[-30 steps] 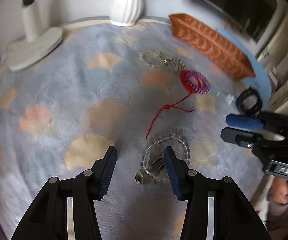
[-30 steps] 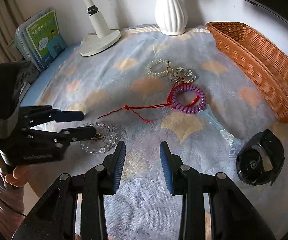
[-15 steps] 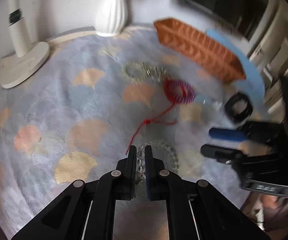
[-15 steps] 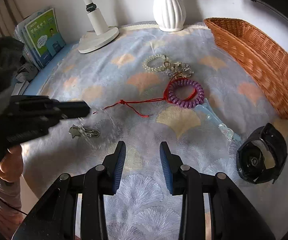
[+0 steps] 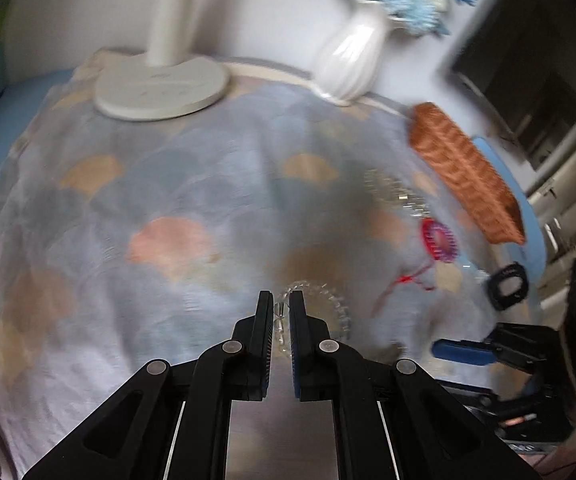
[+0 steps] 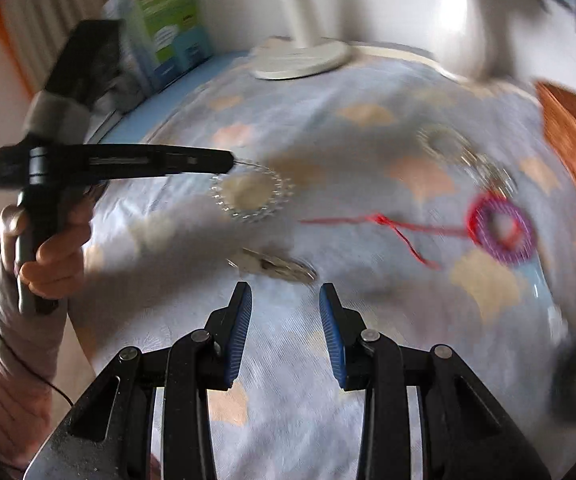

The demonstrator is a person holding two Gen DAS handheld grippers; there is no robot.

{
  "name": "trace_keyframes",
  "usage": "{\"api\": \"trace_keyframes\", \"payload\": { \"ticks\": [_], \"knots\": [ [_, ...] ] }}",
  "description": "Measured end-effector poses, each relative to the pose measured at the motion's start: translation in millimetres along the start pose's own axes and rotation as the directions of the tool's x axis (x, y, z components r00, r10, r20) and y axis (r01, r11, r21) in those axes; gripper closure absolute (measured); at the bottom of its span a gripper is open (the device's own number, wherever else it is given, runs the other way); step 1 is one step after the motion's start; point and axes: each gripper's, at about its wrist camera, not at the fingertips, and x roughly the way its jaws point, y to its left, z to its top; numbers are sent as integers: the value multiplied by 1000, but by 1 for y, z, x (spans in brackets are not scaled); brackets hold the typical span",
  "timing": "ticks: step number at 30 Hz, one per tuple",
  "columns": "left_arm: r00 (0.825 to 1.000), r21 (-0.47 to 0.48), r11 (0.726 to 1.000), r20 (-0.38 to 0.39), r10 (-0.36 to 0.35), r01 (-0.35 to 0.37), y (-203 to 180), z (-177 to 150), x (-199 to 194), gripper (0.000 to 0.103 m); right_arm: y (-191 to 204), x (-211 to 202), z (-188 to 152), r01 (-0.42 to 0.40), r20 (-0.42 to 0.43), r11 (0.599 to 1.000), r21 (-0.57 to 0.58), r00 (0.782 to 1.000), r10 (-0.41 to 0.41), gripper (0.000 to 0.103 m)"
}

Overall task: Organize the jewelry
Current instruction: 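Grasp the silver key with the right tool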

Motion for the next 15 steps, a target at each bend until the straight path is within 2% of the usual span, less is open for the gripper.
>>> {"api": "trace_keyframes", "payload": {
  "ticks": [2, 5, 7, 11, 15],
  "knots": [
    [1000, -12, 1000, -4, 14, -14, 7, -2, 6, 95, 8, 8, 7, 27, -18, 996, -89, 999, -28, 66],
    [1000, -13, 1000, 15, -1, 1, 11, -6, 10, 95, 18, 22, 10, 78, -65, 967, -244, 993, -96, 66],
    [999, 3, 1000, 33, 0, -1, 9, -7, 11, 95, 23, 27, 13, 69, -74, 948, -312, 993, -97, 66],
    [999, 13, 1000, 54, -7, 6, 11, -8, 11, 95, 28, 38, 23, 44, -83, 926, -374, 993, -81, 66],
    [997, -24, 998, 54, -61, 62, 23, -6, 11, 95, 30, 49, 34, 16, -77, 925, -379, 996, -48, 66]
  ]
}}
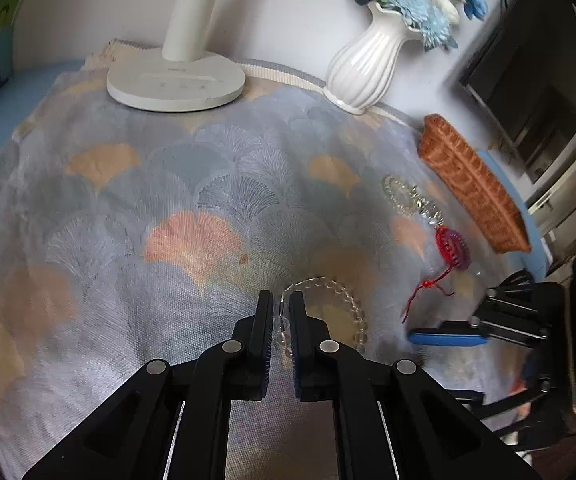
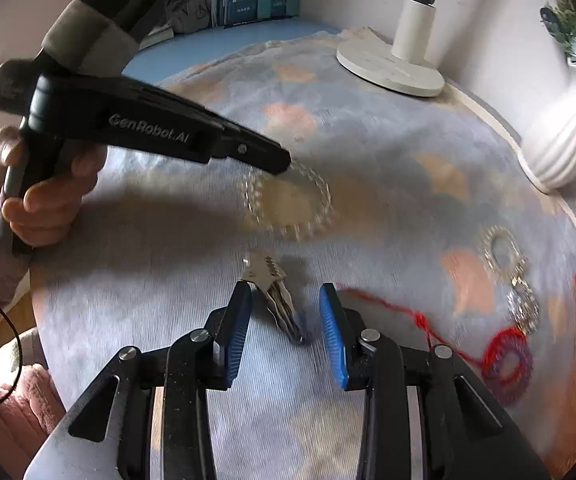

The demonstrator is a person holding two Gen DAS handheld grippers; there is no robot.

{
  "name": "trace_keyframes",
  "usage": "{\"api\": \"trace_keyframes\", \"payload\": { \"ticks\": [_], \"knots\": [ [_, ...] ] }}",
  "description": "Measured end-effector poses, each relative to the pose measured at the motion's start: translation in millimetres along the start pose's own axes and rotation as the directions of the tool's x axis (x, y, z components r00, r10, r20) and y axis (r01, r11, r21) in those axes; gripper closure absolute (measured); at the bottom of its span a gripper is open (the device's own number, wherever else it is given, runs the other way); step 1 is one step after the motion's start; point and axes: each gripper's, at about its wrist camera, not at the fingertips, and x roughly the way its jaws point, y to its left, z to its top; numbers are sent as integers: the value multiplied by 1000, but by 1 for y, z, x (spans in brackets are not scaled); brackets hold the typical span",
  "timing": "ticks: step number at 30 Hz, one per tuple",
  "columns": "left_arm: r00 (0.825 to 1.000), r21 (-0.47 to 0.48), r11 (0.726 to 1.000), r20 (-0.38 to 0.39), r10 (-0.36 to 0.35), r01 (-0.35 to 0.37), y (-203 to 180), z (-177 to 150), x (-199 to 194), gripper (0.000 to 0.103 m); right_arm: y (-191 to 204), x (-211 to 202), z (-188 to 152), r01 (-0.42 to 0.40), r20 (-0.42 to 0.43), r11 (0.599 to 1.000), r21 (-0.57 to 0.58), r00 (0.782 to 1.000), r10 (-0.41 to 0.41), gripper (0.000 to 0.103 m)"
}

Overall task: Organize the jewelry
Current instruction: 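Grasp the silver key with the right tool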

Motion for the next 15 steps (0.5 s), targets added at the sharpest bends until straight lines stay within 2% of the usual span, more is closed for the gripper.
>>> {"api": "trace_keyframes", "payload": {
  "ticks": [3, 6, 8, 11, 13, 15],
  "knots": [
    [1000, -20, 999, -3, -26, 26, 3, 1, 1, 95, -1, 6, 8, -9, 18, 1000, 8, 1000, 9, 66],
    [1000, -13, 1000, -3, -19, 18, 2, 0, -1, 95, 6, 7, 11, 1, 34, 1000, -4, 999, -1, 68],
    [1000, 2, 1000, -3, 2, -2, -1, -1, -2, 95, 11, 5, 10, -1, 41, 1000, -7, 999, 1, 77],
    [999, 41, 998, -7, 44, -44, -10, -5, -3, 90, 17, 1, 4, 20, 48, 1000, -3, 999, -20, 77],
    [997, 68, 995, -10, 71, -70, -17, -7, -4, 82, 18, -2, -2, 27, 51, 1000, 3, 998, -27, 77],
    [992, 107, 987, -6, 123, -122, -27, -11, -4, 80, 19, -8, -11, 31, 48, 999, 22, 998, -32, 77]
  ]
}}
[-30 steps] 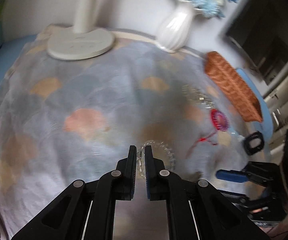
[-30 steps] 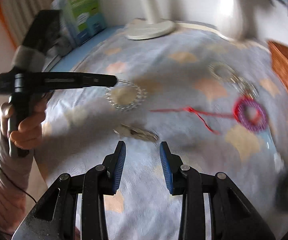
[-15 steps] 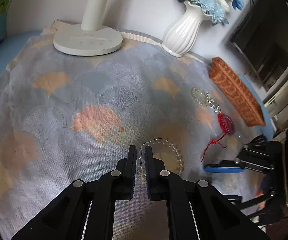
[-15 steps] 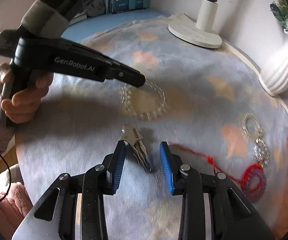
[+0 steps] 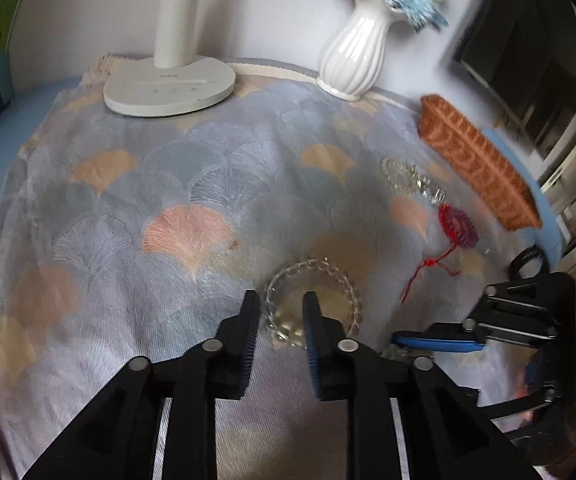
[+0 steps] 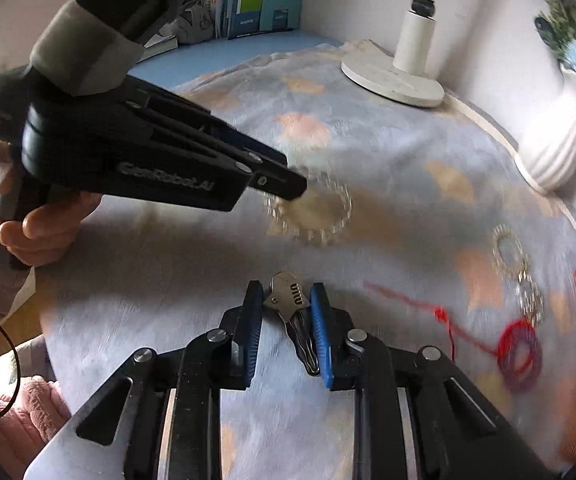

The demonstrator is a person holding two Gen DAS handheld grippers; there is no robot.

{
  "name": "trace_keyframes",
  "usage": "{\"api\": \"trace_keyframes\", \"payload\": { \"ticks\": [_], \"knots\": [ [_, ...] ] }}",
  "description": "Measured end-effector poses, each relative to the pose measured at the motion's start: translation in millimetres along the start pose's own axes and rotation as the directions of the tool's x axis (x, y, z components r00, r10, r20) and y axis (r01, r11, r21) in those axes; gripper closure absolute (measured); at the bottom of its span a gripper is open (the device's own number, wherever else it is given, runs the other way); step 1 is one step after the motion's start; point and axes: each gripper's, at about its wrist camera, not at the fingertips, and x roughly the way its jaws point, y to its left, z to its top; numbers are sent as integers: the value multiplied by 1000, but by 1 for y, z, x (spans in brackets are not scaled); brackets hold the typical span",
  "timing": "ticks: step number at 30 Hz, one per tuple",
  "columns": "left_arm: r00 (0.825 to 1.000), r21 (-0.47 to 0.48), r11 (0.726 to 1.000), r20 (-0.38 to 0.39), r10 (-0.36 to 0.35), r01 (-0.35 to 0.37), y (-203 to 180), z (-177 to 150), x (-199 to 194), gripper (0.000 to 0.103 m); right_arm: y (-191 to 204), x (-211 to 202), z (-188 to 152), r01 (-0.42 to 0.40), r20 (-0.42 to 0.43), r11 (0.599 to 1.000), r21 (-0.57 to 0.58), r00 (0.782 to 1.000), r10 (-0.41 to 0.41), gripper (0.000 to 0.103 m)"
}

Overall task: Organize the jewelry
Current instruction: 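Grasp the silver key with the right tool, then carry the bead bracelet into the basket with the left tool while the right tool drops the key there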

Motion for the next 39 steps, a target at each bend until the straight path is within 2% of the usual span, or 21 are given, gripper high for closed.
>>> {"api": "trace_keyframes", "payload": {
  "ticks": [3, 5, 6, 8, 11, 15, 19, 21, 29, 34, 39],
  "knots": [
    [996, 66, 994, 3, 90, -90, -14, -2, 3, 80, 0, -11, -16, 18, 0, 1000, 21, 1000, -18, 77],
    [988, 110, 982, 8, 156, -156, -25, -4, 4, 86, -4, -19, -28, 27, 0, 998, 49, 1000, -27, 77],
    [983, 132, 974, 14, 184, -184, -31, -5, 4, 95, -6, -23, -34, 32, 0, 997, 66, 999, -32, 77],
    [981, 149, 969, 16, 195, -195, -37, -6, 4, 96, -14, -30, -44, 41, -5, 993, 108, 999, -41, 77],
    [993, 146, 983, 4, 114, -113, -42, -5, 0, 96, -27, -40, -56, 62, -6, 985, 161, 998, -62, 77],
    [1000, 132, 991, 12, 13, -14, -50, 2, -14, 96, -48, -56, -69, 57, 6, 966, 253, 998, -61, 77],
    [991, 117, 985, 29, -131, 127, -62, 11, -33, 96, -63, -73, -78, 59, 26, 949, 311, 997, -71, 77],
    [984, 126, 977, 38, -175, 169, -68, 18, -43, 96, -69, -84, -81, 54, 51, 941, 333, 996, -75, 77],
    [966, 177, 955, 63, -252, 238, -105, 44, -71, 95, -86, -132, -99, 36, 151, 916, 399, 983, -104, 77],
    [966, 204, 951, 61, -250, 233, -129, 55, -73, 95, -102, -156, -110, 43, 196, 902, 429, 971, -140, 77],
    [965, 252, 938, 49, -259, 239, -163, 73, -67, 95, -128, -185, -124, 61, 244, 872, 486, 948, -203, 77]
  ]
}}
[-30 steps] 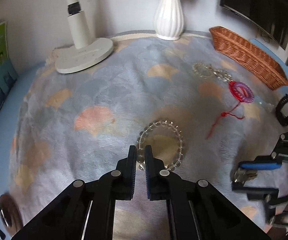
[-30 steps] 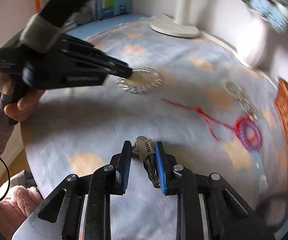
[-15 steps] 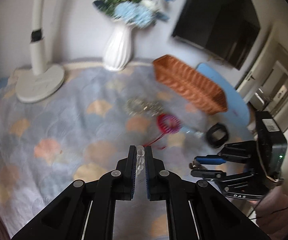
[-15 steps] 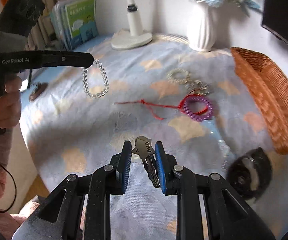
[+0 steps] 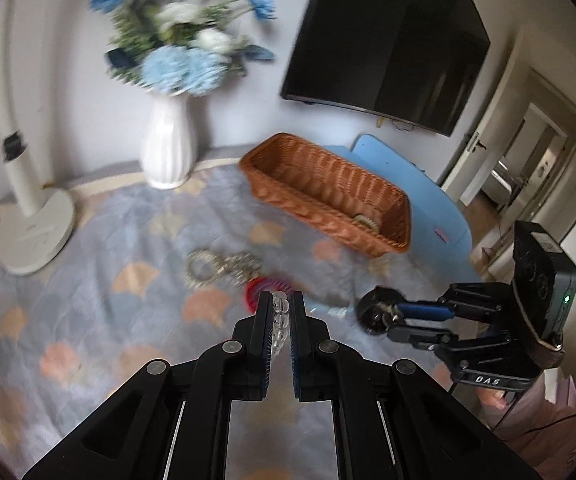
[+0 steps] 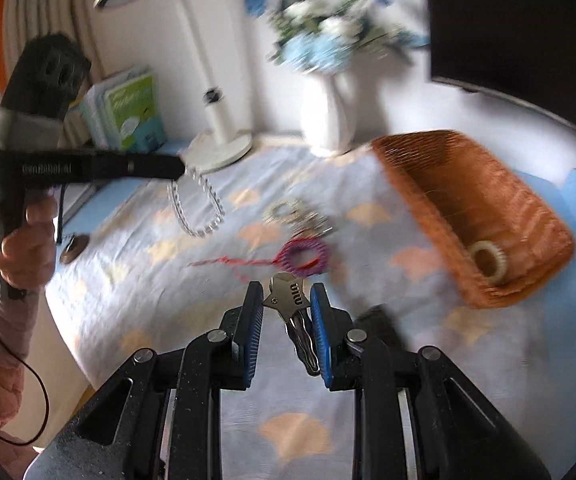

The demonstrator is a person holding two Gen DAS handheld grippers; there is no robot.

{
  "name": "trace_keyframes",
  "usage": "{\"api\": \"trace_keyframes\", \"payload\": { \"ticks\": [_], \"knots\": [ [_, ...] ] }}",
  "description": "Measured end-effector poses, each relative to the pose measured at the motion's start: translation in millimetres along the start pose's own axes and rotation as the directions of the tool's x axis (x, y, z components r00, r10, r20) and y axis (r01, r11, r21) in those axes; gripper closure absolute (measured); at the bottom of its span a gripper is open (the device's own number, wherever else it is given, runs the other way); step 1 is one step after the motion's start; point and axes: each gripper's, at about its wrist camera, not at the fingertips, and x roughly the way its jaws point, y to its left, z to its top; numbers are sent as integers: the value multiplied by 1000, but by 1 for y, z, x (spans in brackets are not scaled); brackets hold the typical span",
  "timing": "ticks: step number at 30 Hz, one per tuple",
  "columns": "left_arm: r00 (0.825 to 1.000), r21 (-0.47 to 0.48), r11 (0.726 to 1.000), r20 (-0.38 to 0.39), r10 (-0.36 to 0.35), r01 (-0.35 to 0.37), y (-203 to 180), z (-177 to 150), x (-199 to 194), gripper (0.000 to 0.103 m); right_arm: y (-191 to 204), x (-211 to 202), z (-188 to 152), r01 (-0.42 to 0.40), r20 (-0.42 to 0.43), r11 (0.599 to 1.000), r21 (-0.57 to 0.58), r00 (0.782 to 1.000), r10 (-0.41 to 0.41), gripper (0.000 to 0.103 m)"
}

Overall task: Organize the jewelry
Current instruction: 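Carry the bead bracelet into the basket with the left tool while the right tool drops the key there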

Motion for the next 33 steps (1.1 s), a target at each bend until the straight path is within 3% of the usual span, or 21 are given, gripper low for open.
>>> {"api": "trace_keyframes", "payload": {
  "ticks": [4, 8, 14, 17, 21, 27, 33],
  "knots": [
    [1000, 72, 997, -19, -2, 3, -34, 29, 26, 95, -46, -24, 13, 45, 77, 994, 96, 996, -53, 77],
    [999, 137, 990, 14, -29, 26, -71, 65, 50, 95, -104, -33, 32, 88, 119, 971, 220, 986, -117, 77],
    [993, 137, 984, 26, -116, 112, -101, 113, 100, 95, -173, -3, 53, 168, 58, 930, 328, 979, -197, 77],
    [984, 102, 979, -10, -176, 176, -101, 127, 139, 95, -198, 21, 53, 209, 0, 908, 363, 975, -224, 77],
    [975, 45, 976, -72, -212, 215, -96, 135, 193, 95, -220, 48, 49, 235, -56, 893, 384, 971, -231, 77],
    [960, 0, 969, -136, -244, 246, -94, 134, 237, 95, -231, 63, 47, 275, -96, 890, 364, 961, -258, 77],
    [976, 2, 987, -150, -161, 163, -82, 130, 252, 95, -226, 63, 49, 250, -68, 902, 352, 968, -242, 75]
  ]
}}
